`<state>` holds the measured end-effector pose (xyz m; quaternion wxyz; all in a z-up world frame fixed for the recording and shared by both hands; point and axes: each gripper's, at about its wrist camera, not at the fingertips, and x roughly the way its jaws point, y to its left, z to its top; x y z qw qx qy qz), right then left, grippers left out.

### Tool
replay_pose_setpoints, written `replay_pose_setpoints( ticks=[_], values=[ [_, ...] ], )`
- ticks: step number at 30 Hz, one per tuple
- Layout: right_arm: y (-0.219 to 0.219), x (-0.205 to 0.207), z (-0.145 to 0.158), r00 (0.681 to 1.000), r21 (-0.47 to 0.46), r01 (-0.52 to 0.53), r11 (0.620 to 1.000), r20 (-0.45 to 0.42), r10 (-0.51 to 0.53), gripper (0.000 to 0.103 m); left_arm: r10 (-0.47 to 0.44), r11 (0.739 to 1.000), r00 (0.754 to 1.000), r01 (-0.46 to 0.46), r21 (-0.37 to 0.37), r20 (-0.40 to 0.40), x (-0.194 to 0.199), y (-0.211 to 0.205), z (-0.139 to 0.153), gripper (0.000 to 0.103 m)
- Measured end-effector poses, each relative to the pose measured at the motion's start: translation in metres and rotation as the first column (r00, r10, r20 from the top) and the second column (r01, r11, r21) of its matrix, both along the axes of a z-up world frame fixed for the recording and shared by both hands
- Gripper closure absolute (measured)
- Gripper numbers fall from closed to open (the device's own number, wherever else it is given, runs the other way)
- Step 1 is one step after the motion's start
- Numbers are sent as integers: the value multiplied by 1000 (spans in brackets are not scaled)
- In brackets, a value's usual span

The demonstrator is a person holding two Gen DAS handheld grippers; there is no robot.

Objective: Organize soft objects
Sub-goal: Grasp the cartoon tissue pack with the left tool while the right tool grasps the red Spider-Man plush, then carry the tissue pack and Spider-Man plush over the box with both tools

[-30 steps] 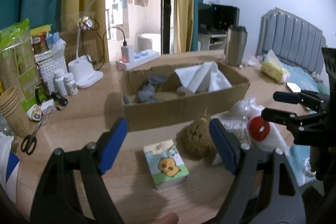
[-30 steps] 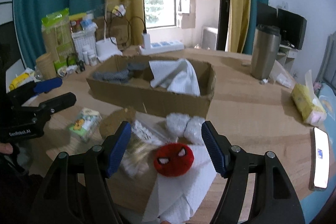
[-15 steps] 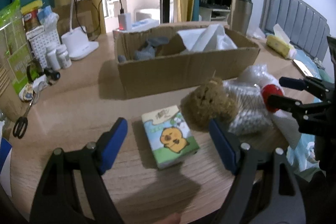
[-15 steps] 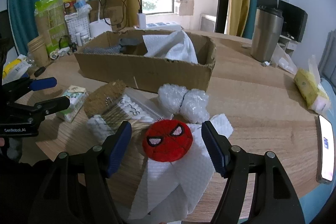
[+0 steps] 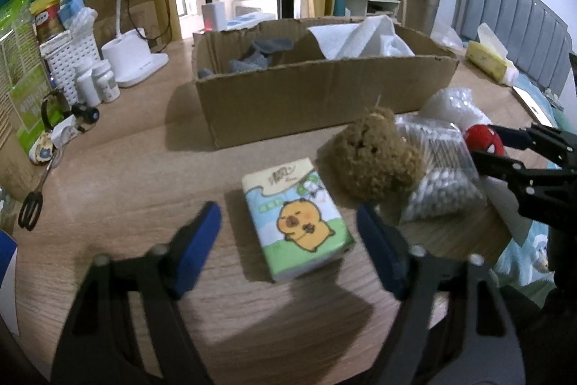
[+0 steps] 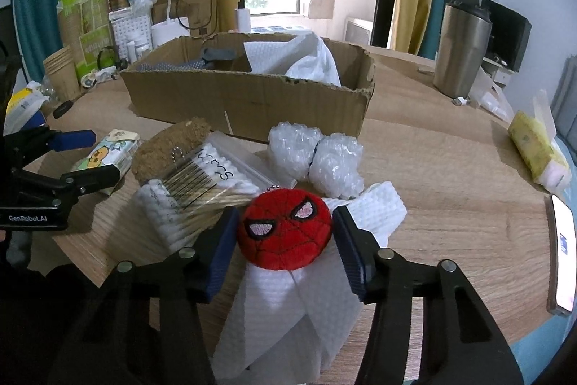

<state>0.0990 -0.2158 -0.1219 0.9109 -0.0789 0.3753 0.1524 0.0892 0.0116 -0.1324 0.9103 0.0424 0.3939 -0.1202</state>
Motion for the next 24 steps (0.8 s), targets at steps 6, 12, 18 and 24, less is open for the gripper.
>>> replay_pose_setpoints(
  ticks=[6, 12, 18, 24],
  values=[
    [2, -1, 0, 1000, -12, -16, 1000, 7, 16, 52, -8, 1000, 1000, 8, 3, -2, -2, -1, -1, 49],
    [1, -3, 9, 999, -3, -22, 1000, 34, 22, 53, -4, 1000, 1000, 4, -10, 22, -5, 3, 5, 50],
    [1, -5, 26, 997, 25, -34, 999, 68, 32, 53, -1, 999, 998, 3, -33, 59, -9, 7, 15, 52],
    [5, -8, 43, 992, 27, -50, 998, 116, 46, 53, -3, 999, 996, 7, -48, 90, -10, 12, 26, 53]
  ],
)
